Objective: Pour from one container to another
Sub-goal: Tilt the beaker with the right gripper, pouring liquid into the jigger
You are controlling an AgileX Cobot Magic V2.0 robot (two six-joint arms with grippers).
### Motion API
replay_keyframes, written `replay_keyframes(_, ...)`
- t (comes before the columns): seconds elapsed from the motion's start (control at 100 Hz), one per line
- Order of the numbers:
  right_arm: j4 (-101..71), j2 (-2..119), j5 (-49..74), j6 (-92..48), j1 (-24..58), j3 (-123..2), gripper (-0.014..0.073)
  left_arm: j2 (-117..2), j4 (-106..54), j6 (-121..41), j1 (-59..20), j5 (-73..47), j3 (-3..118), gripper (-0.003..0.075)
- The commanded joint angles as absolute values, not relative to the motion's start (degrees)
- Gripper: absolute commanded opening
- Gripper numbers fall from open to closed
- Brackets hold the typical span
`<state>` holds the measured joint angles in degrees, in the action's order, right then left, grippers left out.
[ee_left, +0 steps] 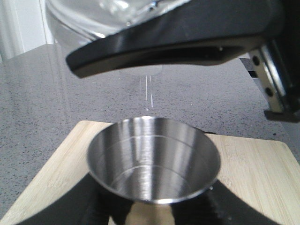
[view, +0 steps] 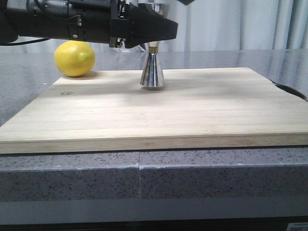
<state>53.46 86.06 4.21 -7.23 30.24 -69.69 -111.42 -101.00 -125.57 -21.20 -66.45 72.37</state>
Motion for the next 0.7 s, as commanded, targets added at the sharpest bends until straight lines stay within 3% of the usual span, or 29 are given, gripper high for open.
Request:
replay_keyframes(0.0, 56.03, 83.96, 0.73, -7.57, 30.33, -71.86, 0.0281, -108.49, -106.05, -125.49, -21.79, -72.84, 74.12, 0.0205)
replay_keyframes(0.69, 61.76, 83.96, 0.00, -7.57, 30.33, -71.86, 0.0281, -108.49, -106.05, -125.49, -21.79, -72.84, 74.12, 0.0205)
